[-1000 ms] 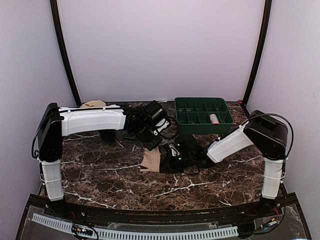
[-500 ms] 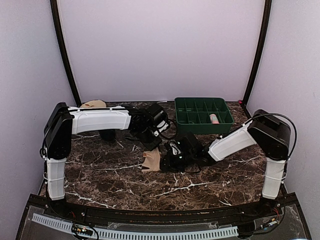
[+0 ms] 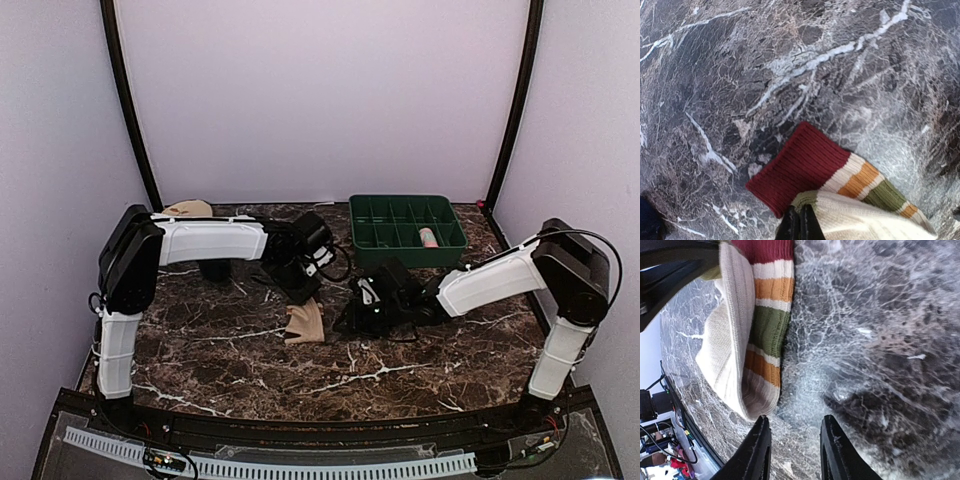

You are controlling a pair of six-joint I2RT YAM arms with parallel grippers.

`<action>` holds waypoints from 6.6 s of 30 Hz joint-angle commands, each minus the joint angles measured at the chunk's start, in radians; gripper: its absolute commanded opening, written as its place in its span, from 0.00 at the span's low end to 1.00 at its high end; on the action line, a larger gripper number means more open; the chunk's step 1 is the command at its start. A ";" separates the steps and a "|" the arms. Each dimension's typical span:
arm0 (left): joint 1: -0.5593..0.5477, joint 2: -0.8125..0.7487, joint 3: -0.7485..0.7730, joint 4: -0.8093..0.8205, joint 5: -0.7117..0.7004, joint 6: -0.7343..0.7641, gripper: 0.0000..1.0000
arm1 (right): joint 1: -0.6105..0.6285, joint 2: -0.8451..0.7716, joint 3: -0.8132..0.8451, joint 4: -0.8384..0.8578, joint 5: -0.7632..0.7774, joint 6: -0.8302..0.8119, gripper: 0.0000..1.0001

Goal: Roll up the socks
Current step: Fold the sock at the center of the board, then pick up the sock from the center of the board, then roll the sock at the center of the board.

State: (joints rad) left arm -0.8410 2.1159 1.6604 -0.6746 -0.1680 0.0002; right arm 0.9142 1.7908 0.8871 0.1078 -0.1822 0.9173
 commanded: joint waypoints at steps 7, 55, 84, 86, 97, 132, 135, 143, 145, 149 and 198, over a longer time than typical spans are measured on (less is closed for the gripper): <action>0.039 0.038 0.073 0.007 0.035 0.032 0.00 | 0.087 -0.064 0.072 -0.107 0.113 -0.038 0.32; 0.089 -0.094 0.021 0.053 0.162 -0.155 0.71 | 0.179 -0.148 0.201 -0.436 0.395 -0.702 0.50; -0.145 -0.878 -0.907 0.701 -0.099 -0.474 0.60 | 0.314 0.078 0.332 -0.450 0.633 -1.229 0.58; -0.151 -0.905 -0.936 0.724 -0.122 -0.455 0.60 | 0.312 0.101 0.344 -0.441 0.642 -1.260 0.59; -0.158 -1.084 -1.070 0.798 -0.222 -0.427 0.58 | 0.291 0.190 0.381 -0.413 0.650 -1.350 0.59; -0.159 -1.057 -1.088 0.925 -0.278 -0.350 0.57 | 0.227 0.195 0.395 -0.468 0.442 -1.442 0.40; -0.159 -1.068 -1.091 0.917 -0.284 -0.347 0.57 | 0.227 0.199 0.407 -0.487 0.437 -1.427 0.29; -0.159 -1.074 -1.093 0.885 -0.275 -0.343 0.58 | 0.223 0.222 0.457 -0.538 0.399 -1.380 0.20; -0.159 -1.079 -1.097 0.874 -0.273 -0.350 0.58 | 0.218 0.238 0.476 -0.554 0.385 -1.367 0.18; -0.159 -1.100 -1.101 0.848 -0.272 -0.363 0.58 | 0.198 0.267 0.525 -0.607 0.334 -1.322 0.10; -0.404 -0.912 -1.163 0.866 -0.023 0.078 0.49 | -0.036 0.550 0.918 -1.095 -0.647 -0.987 0.03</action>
State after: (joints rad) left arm -1.2400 1.1790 0.4686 0.1394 -0.2264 -0.0483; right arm 0.8867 2.3272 1.7744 -0.9417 -0.7784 -0.0685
